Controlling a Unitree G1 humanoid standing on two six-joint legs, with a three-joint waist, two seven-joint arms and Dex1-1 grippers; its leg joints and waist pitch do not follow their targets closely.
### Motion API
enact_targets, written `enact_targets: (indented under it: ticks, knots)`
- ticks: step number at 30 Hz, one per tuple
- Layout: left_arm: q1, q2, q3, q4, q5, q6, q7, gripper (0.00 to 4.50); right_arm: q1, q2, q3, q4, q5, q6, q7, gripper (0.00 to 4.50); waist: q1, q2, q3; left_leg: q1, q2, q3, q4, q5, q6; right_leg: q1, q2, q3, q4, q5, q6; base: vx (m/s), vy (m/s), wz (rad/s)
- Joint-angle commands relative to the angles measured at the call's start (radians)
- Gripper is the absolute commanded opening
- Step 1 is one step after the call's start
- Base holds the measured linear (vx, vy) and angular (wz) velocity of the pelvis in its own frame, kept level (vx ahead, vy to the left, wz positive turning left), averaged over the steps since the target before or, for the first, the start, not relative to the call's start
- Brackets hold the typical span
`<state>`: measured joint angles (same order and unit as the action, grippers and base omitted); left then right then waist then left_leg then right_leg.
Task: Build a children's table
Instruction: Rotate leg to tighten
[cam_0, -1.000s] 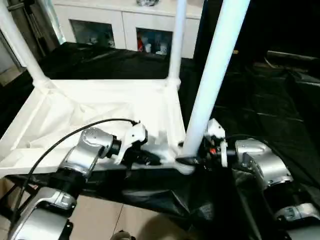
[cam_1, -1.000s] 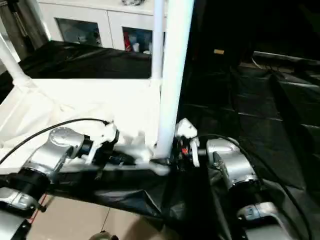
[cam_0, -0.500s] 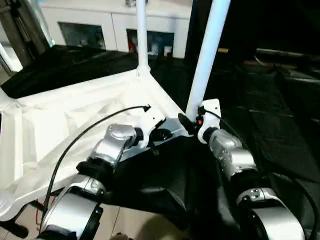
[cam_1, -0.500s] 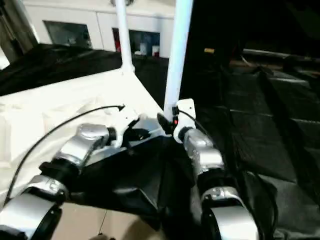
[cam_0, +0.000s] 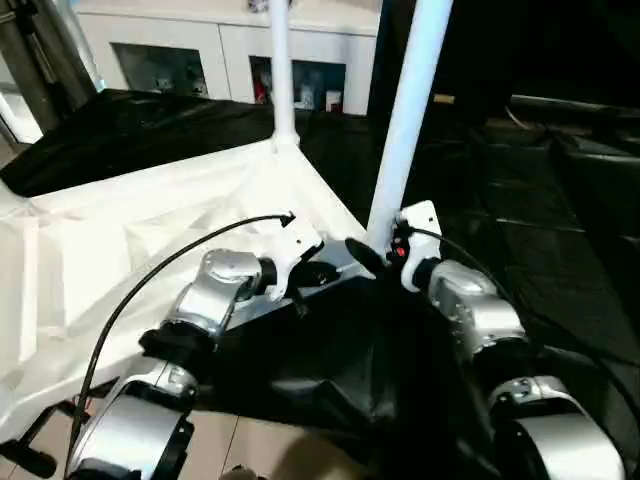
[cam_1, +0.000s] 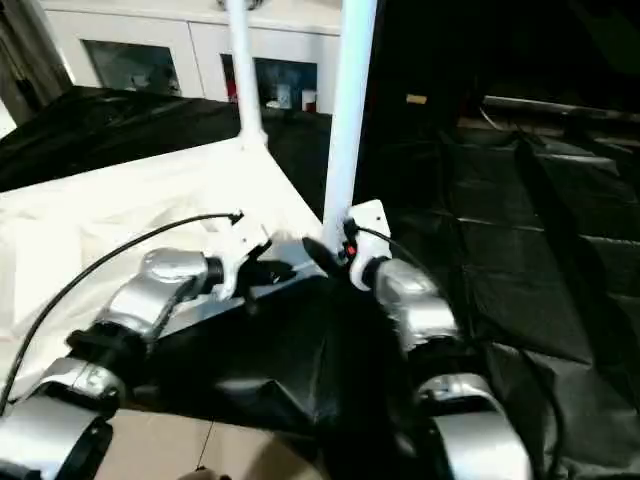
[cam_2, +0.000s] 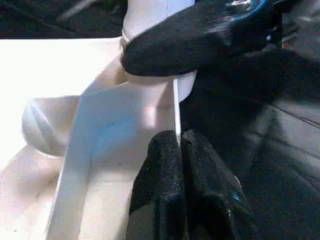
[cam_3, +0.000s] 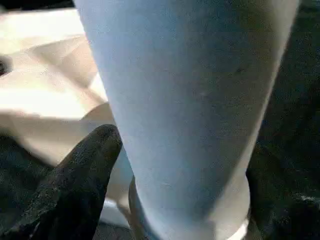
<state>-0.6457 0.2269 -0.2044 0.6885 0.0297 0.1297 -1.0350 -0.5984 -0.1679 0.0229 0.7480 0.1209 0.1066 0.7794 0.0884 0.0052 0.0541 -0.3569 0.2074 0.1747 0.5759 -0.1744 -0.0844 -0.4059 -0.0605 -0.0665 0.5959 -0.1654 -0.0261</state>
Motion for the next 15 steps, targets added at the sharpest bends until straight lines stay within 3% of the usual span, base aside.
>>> enact_targets:
  ticks: [1,5,9,12,15]
  knots:
    - [-0.004,-0.025,-0.024,-0.064,-0.069,-0.062,-0.087,0.00,0.011,0.009,0.091,-0.058,0.018,0.016,0.170,3.81,0.007,-0.008,-0.070,0.000,0.024,0.002,-0.054,-0.161,0.077,0.063,-0.075,0.043,-0.059,-0.169,-0.218,0.000,0.000,0.00]
    - [0.022,0.022,-0.044,-0.107,-0.093,-0.056,-0.206,0.00,0.039,-0.061,0.137,-0.107,0.034,0.046,0.331,3.81,0.011,-0.005,-0.068,0.004,0.027,0.002,-0.055,-0.186,0.076,0.057,-0.076,0.043,-0.062,-0.202,-0.221,0.000,0.000,0.00]
    - [0.038,0.049,-0.047,-0.145,-0.114,-0.029,-0.285,0.00,0.052,-0.100,0.152,-0.141,0.056,0.082,0.430,3.81,0.019,-0.005,-0.066,0.010,0.028,0.001,-0.059,-0.214,0.059,0.054,-0.077,0.043,-0.070,-0.283,-0.201,0.000,0.000,0.00]
    - [0.051,0.077,-0.061,-0.171,-0.126,-0.012,-0.350,0.00,0.068,-0.129,0.175,-0.178,0.065,0.118,0.501,3.81,0.026,-0.004,-0.066,0.009,0.029,0.000,-0.059,-0.210,0.059,0.052,-0.077,0.043,-0.070,-0.289,-0.194,0.000,0.000,0.00]
    - [0.058,0.099,-0.074,-0.184,-0.130,-0.002,-0.392,0.00,0.077,-0.145,0.188,-0.194,0.057,0.134,0.539,3.48,0.030,-0.004,-0.066,0.011,0.029,0.000,-0.059,-0.211,0.053,0.049,-0.078,0.043,-0.071,-0.294,-0.194,0.000,0.000,0.00]
